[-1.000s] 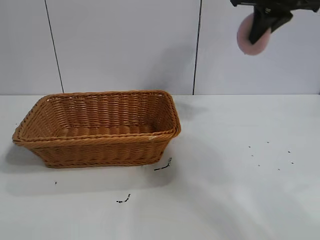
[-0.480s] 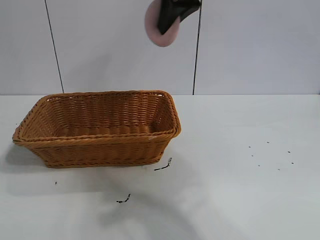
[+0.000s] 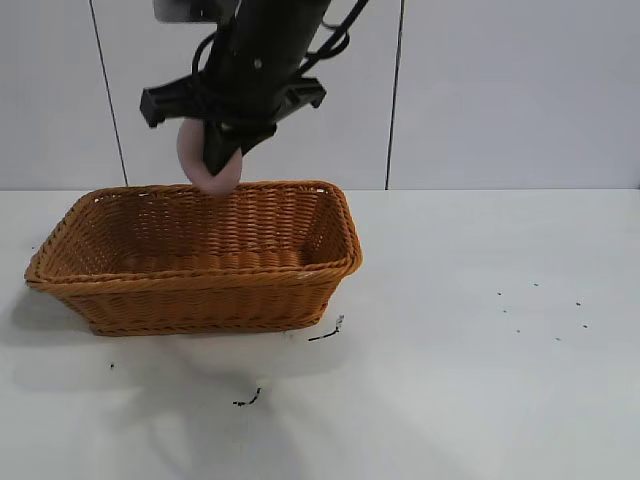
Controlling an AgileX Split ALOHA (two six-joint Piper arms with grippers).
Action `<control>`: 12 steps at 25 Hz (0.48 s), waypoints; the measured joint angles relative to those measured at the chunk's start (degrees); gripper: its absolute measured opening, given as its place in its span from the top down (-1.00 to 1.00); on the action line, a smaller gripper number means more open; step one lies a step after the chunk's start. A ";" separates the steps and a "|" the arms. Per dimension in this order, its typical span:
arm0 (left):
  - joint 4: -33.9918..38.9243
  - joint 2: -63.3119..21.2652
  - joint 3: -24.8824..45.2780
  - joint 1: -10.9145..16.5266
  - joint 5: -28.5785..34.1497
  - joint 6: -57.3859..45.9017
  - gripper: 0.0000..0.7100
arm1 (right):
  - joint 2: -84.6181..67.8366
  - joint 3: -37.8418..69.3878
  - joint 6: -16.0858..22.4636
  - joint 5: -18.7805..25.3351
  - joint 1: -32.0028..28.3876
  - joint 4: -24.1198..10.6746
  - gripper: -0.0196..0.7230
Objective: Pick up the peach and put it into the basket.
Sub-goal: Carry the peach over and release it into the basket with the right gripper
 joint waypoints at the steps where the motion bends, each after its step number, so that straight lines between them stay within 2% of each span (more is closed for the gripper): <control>1: 0.00 0.00 0.00 0.00 0.00 0.00 -0.96 | 1.32 0.00 0.00 -0.97 0.00 0.00 0.97; 6: 0.00 0.00 0.00 0.00 0.00 0.00 -0.96 | 5.55 0.00 0.00 -2.77 0.00 -0.07 0.97; 8: 0.00 0.00 0.00 0.00 0.00 0.00 -0.96 | 6.31 0.00 0.00 -2.77 0.00 -0.07 0.91; 10: 0.00 0.00 0.00 0.00 0.00 0.00 -0.96 | 6.55 0.00 0.00 -2.77 0.00 -0.07 0.68; 12: 0.00 0.00 0.00 0.00 0.00 0.00 -0.96 | 6.55 0.00 0.00 -2.58 0.00 -0.07 0.24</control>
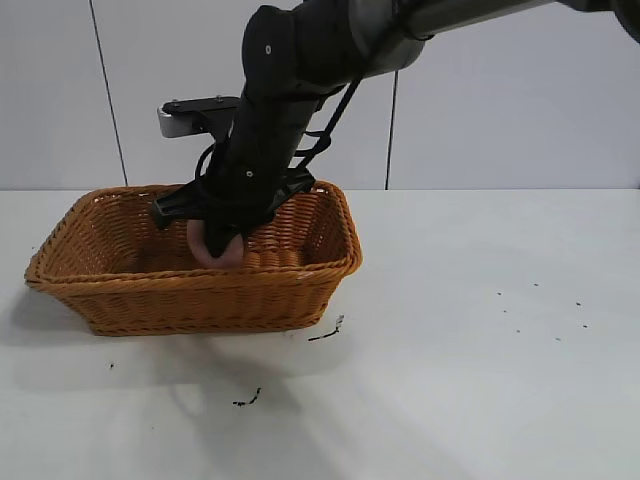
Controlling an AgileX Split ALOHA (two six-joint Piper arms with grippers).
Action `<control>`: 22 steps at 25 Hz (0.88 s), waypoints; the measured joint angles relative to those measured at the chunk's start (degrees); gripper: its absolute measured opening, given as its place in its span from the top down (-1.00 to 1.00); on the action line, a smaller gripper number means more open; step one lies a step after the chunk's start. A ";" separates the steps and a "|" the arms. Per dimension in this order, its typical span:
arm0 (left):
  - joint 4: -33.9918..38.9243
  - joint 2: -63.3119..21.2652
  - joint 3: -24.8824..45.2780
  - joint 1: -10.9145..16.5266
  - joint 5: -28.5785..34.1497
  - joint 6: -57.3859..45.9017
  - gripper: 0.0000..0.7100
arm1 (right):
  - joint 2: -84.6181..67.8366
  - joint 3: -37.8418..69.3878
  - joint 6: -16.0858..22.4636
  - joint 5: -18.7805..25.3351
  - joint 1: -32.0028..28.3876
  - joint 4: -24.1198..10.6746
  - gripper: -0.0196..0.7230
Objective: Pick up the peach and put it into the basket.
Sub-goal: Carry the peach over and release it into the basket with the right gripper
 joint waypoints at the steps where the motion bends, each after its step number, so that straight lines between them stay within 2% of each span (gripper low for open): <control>1: 0.00 0.00 0.00 0.00 0.00 0.00 -0.96 | 0.00 0.00 0.00 0.37 0.00 0.00 -0.07; 2: 0.00 0.00 0.00 0.00 0.00 0.00 -0.96 | 0.00 0.00 0.00 0.77 0.00 0.00 -0.39; 3: 0.00 0.00 0.00 0.00 0.00 0.00 -0.96 | 0.00 0.00 0.00 1.06 0.00 0.00 -0.61; 6: 0.00 0.00 0.00 0.00 0.00 0.00 -0.96 | -0.79 0.00 0.00 1.98 0.00 0.00 -0.85; 10: 0.00 0.00 0.00 0.00 0.00 0.00 -0.96 | -4.18 0.00 0.00 2.56 -0.32 0.00 -0.91; 15: 0.00 0.00 0.00 0.00 0.00 0.00 -0.96 | -9.56 -0.09 0.22 6.60 -3.13 0.05 -0.91; 22: 0.00 0.00 0.00 0.00 0.00 0.00 -0.96 | -12.44 -0.27 0.27 10.91 -13.49 0.05 -0.92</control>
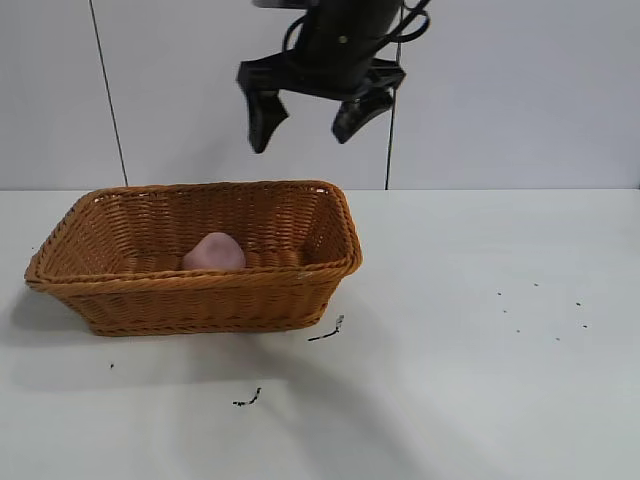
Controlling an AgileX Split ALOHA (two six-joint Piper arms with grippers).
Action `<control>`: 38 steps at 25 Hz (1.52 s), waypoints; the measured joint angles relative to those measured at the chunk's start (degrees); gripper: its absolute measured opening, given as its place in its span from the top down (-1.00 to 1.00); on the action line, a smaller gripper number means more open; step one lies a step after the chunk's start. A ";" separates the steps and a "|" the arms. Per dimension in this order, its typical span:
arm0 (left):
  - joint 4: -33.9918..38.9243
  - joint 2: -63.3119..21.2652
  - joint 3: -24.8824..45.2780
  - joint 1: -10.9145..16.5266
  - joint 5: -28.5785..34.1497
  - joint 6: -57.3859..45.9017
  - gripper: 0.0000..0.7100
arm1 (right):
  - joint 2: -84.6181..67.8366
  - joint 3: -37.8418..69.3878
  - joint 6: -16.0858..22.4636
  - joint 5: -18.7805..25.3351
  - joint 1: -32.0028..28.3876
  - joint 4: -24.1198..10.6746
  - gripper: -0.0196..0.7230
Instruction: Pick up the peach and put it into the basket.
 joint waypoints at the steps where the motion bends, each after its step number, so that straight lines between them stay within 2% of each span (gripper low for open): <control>1: 0.00 0.00 0.00 0.00 0.00 0.00 -0.96 | -0.06 0.00 0.00 0.54 -2.00 0.00 -0.92; 9: 0.00 0.00 0.00 0.00 0.00 0.00 -0.96 | -0.07 0.00 0.00 5.16 -16.56 -0.22 -0.92; 13: 0.00 0.00 0.00 0.00 0.00 0.00 -0.96 | -0.07 0.00 0.00 7.47 -20.51 -0.28 -0.92; 16: 0.00 0.00 0.00 0.00 0.00 0.00 -0.96 | -0.07 0.00 0.00 9.68 -21.16 -0.28 -0.92; 23: 0.00 0.00 0.00 0.00 0.00 0.00 -0.96 | -0.07 0.00 0.00 19.04 -21.21 -0.33 -0.93; 30: 0.00 0.00 0.00 0.00 0.00 0.00 -0.96 | -1.96 1.85 1.33 19.59 -21.21 -0.53 -0.93; 34: 0.00 0.00 0.00 0.00 0.00 0.00 -0.96 | -8.84 10.92 1.48 19.55 -21.21 -0.48 -0.93; 38: 0.00 0.00 0.00 0.00 0.00 0.00 -0.96 | -20.16 24.52 1.48 19.55 -21.21 -0.48 -0.93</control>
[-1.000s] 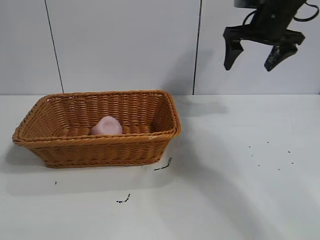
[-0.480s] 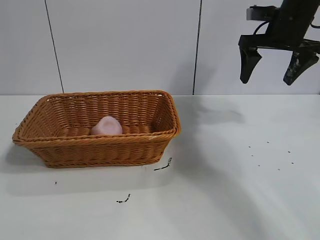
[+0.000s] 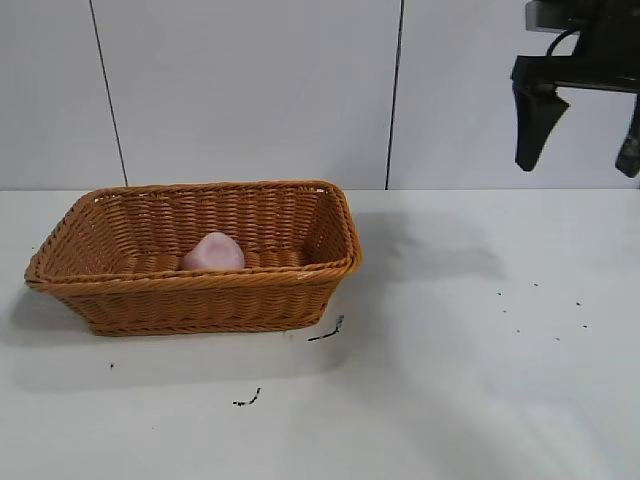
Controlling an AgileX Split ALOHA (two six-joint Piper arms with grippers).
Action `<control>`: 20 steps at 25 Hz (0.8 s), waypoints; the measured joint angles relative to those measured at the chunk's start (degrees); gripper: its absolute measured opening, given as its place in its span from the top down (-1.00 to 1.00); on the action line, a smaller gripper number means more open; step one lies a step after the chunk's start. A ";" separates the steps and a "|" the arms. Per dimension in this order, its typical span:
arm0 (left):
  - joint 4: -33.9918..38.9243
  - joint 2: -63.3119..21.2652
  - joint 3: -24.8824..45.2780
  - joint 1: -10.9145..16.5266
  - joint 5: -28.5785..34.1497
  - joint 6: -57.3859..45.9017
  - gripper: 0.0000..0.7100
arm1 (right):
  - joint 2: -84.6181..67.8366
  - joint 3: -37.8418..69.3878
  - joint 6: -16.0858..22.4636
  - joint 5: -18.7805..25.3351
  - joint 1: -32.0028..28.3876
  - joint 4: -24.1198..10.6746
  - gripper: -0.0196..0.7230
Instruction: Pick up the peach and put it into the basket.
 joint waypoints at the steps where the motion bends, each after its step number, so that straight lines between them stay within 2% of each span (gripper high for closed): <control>1: 0.00 0.00 0.00 0.00 0.00 0.00 -0.96 | -3.44 3.86 0.00 0.07 0.00 0.00 -0.93; 10: 0.00 0.00 0.00 0.00 0.00 0.00 -0.96 | -35.06 34.82 -0.40 0.00 0.00 0.00 -0.93; 16: 0.00 0.00 0.00 0.00 0.00 0.00 -0.96 | -59.23 50.52 -0.46 -6.57 0.00 0.00 -0.93; 20: 0.00 0.00 0.00 0.00 0.00 0.00 -0.96 | -75.49 57.27 -0.60 -9.90 0.00 0.00 -0.93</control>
